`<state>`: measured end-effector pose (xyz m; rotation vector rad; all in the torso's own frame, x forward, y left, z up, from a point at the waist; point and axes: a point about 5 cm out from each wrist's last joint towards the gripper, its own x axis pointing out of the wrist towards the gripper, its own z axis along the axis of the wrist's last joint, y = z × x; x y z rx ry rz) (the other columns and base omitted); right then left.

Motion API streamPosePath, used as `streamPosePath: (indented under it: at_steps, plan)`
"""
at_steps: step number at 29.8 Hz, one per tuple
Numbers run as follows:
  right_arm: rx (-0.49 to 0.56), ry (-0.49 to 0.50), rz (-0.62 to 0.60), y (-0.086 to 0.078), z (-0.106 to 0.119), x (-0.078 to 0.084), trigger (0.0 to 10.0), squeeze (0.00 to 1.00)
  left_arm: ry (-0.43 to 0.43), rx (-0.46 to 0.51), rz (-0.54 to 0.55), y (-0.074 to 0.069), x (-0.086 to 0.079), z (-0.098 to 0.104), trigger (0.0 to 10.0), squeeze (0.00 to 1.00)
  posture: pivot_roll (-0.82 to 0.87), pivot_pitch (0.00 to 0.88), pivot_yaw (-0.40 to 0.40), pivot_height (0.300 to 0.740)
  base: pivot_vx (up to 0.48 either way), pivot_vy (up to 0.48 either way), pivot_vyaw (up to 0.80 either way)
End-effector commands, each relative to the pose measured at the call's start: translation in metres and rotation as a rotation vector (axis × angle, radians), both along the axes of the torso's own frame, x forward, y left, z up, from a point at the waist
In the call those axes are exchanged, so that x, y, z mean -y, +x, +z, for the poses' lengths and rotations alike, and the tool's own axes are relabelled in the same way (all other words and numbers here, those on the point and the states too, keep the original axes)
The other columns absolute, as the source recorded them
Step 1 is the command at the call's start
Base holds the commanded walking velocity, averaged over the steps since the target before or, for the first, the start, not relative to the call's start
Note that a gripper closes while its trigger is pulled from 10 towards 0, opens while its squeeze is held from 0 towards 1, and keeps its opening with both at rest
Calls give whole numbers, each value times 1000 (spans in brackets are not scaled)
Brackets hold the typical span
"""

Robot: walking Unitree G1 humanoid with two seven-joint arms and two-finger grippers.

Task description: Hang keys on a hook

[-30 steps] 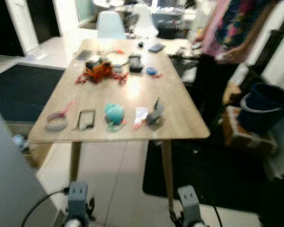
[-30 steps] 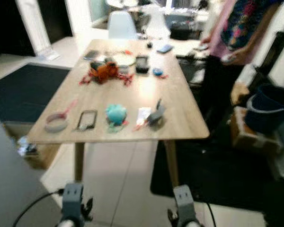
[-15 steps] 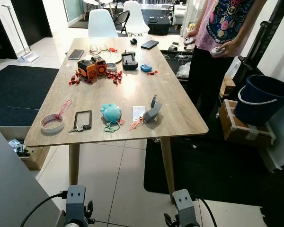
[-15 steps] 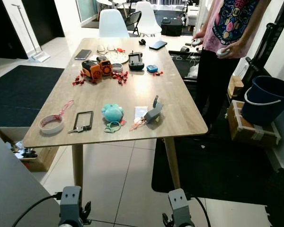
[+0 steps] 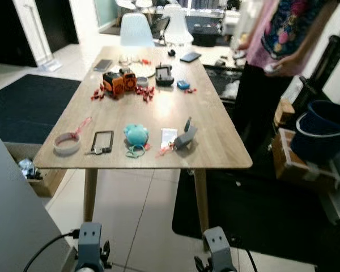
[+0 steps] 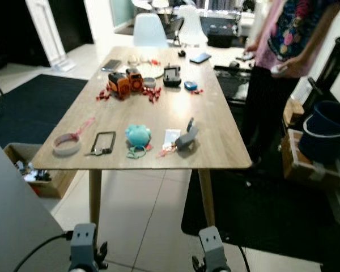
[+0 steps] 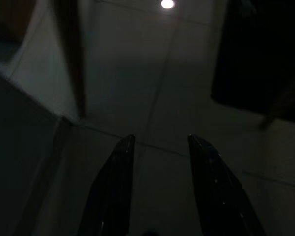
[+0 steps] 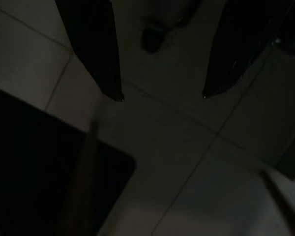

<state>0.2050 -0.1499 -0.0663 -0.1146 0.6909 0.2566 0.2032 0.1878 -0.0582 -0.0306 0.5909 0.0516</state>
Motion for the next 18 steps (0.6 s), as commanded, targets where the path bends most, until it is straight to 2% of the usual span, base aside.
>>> streamPosePath:
  at_steps: [1,18]
  plan:
    - [-18,8,-1,-6,-3,-2,10000,0,4,-17,6,-4,-3,-2,10000,0,57,36,8,740,0,0,0]
    - [-22,9,-4,-7,-4,-3,10000,0,28,-33,-3,-1,-4,-2,10000,0,59,35,14,740,0,0,0]
